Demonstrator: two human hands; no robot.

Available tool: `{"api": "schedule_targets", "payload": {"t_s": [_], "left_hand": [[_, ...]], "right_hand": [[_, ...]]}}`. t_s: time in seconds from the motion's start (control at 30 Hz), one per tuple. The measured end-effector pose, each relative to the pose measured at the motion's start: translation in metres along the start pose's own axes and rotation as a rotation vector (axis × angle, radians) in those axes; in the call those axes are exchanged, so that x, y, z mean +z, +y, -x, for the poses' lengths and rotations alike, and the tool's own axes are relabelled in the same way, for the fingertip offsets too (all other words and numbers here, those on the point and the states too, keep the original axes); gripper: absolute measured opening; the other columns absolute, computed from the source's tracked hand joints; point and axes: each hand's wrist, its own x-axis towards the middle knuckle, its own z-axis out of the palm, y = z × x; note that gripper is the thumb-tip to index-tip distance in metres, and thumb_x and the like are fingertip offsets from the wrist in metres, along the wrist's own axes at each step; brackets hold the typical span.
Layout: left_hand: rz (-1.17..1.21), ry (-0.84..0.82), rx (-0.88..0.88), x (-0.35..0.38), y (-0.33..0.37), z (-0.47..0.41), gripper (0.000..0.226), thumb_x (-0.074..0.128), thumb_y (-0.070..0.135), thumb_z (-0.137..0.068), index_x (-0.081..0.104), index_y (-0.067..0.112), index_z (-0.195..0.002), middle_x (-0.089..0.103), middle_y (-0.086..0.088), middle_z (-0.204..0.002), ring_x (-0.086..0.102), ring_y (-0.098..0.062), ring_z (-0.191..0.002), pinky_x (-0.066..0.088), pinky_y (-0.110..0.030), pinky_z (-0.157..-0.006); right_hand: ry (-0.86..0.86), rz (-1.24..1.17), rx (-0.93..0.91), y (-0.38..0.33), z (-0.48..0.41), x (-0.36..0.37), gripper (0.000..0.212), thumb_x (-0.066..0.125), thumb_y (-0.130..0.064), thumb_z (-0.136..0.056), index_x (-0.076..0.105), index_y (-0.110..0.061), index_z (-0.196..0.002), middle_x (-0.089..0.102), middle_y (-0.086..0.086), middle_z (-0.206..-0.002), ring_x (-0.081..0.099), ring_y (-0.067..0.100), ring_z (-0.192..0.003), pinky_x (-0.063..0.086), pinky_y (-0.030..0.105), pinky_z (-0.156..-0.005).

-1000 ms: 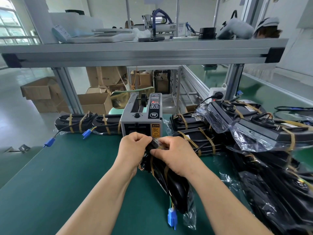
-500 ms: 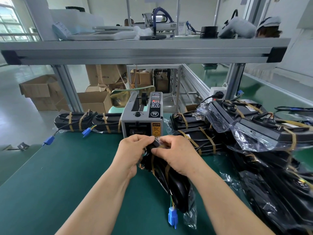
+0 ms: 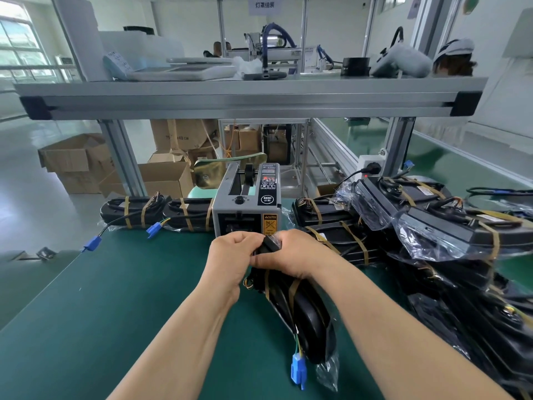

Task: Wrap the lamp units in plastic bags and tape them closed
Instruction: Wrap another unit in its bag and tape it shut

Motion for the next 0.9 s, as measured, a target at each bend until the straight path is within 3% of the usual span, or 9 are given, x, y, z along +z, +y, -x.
{"api": "schedule_targets", "payload": {"t_s": [0.13, 0.3, 0.4, 0.47, 0.57, 0.67, 0.73, 0.8, 0.9], "left_hand": [[-0.098, -0.078, 0.084, -0.003, 0.010, 0.015, 0.023, 0.062, 0.016, -0.088, 0.080, 0.026, -0.079, 0.075, 0.009, -0.083, 0.069, -0.001, -0.072, 0.048, -0.011, -0.053], [-0.272, -0.085, 0.206, -0.002, 0.019, 0.036, 0.016, 0.064, 0.043, -0.090, 0.074, 0.032, -0.084, 0.062, 0.019, -0.092, 0.061, 0.000, -0.090, 0.048, -0.027, -0.077], [-0.378, -0.097, 0.344, 0.003, 0.022, 0.054, 0.027, 0.062, 0.054, -0.090, 0.065, 0.028, -0.082, 0.059, 0.020, -0.089, 0.058, 0.004, -0.080, 0.043, -0.019, -0.066], [-0.445, -0.123, 0.436, 0.006, 0.025, 0.062, 0.027, 0.059, 0.054, -0.092, 0.065, 0.030, -0.082, 0.057, 0.019, -0.091, 0.057, 0.004, -0.080, 0.042, -0.011, -0.059], [-0.360, -0.141, 0.512, 0.005, 0.031, 0.064, 0.018, 0.060, 0.043, -0.093, 0.074, 0.034, -0.084, 0.061, 0.017, -0.091, 0.059, 0.001, -0.084, 0.043, -0.007, -0.066], [-0.101, 0.070, 0.363, -0.004, 0.034, 0.046, 0.021, 0.062, 0.025, -0.091, 0.079, 0.033, -0.081, 0.070, 0.017, -0.079, 0.062, 0.003, -0.074, 0.044, -0.011, -0.064], [0.054, 0.175, 0.148, -0.013, 0.030, 0.026, 0.019, 0.065, 0.019, -0.089, 0.078, 0.023, -0.077, 0.067, 0.008, -0.071, 0.056, -0.007, -0.063, 0.043, -0.021, -0.061], [0.153, 0.200, -0.045, -0.020, 0.023, 0.006, 0.013, 0.069, 0.017, -0.088, 0.073, 0.015, -0.076, 0.060, 0.000, -0.068, 0.047, -0.009, -0.054, 0.039, -0.022, -0.052], [0.206, 0.201, -0.232, -0.022, 0.005, -0.015, 0.016, 0.070, 0.020, -0.090, 0.069, 0.013, -0.075, 0.059, 0.002, -0.064, 0.045, -0.006, -0.049, 0.035, -0.018, -0.040]], "right_hand": [[-0.023, 0.000, -0.002, -0.006, 0.001, -0.006, 0.041, 0.078, -0.054, -0.075, 0.067, -0.015, -0.082, 0.071, 0.002, -0.080, 0.063, 0.011, -0.070, 0.050, 0.027, -0.065], [-0.049, -0.053, -0.002, -0.011, 0.015, -0.019, 0.030, 0.079, -0.040, -0.073, 0.073, -0.018, -0.093, 0.075, 0.005, -0.094, 0.071, 0.017, -0.086, 0.057, 0.035, -0.078], [-0.068, -0.097, -0.034, -0.011, 0.025, -0.028, 0.011, 0.079, -0.025, -0.068, 0.069, -0.024, -0.073, 0.072, -0.004, -0.077, 0.068, 0.015, -0.073, 0.054, 0.032, -0.068], [-0.062, -0.189, -0.065, -0.008, 0.036, -0.031, 0.017, 0.078, -0.018, -0.066, 0.067, -0.030, -0.062, 0.068, -0.009, -0.066, 0.063, 0.008, -0.064, 0.051, 0.026, -0.062], [0.038, -0.380, -0.099, 0.000, 0.050, -0.036, 0.019, 0.081, -0.012, -0.069, 0.073, -0.029, -0.076, 0.074, -0.007, -0.072, 0.069, 0.005, -0.065, 0.053, 0.019, -0.058], [0.223, -0.501, -0.070, 0.009, 0.058, -0.038, 0.035, 0.084, -0.025, -0.063, 0.072, -0.026, -0.096, 0.077, -0.006, -0.088, 0.073, 0.009, -0.083, 0.056, 0.024, -0.076], [0.331, -0.496, -0.055, 0.014, 0.063, -0.034, 0.045, 0.086, -0.025, -0.069, 0.067, -0.033, -0.109, 0.075, -0.017, -0.095, 0.070, -0.002, -0.087, 0.052, 0.015, -0.079], [0.401, -0.502, -0.067, 0.016, 0.069, -0.025, 0.051, 0.083, -0.019, -0.077, 0.062, -0.035, -0.121, 0.071, -0.027, -0.100, 0.066, -0.009, -0.093, 0.049, 0.010, -0.082], [0.492, -0.551, -0.067, 0.021, 0.077, -0.006, 0.061, 0.081, -0.018, -0.080, 0.057, -0.030, -0.135, 0.067, -0.024, -0.112, 0.065, -0.007, -0.103, 0.052, 0.020, -0.095]]}}
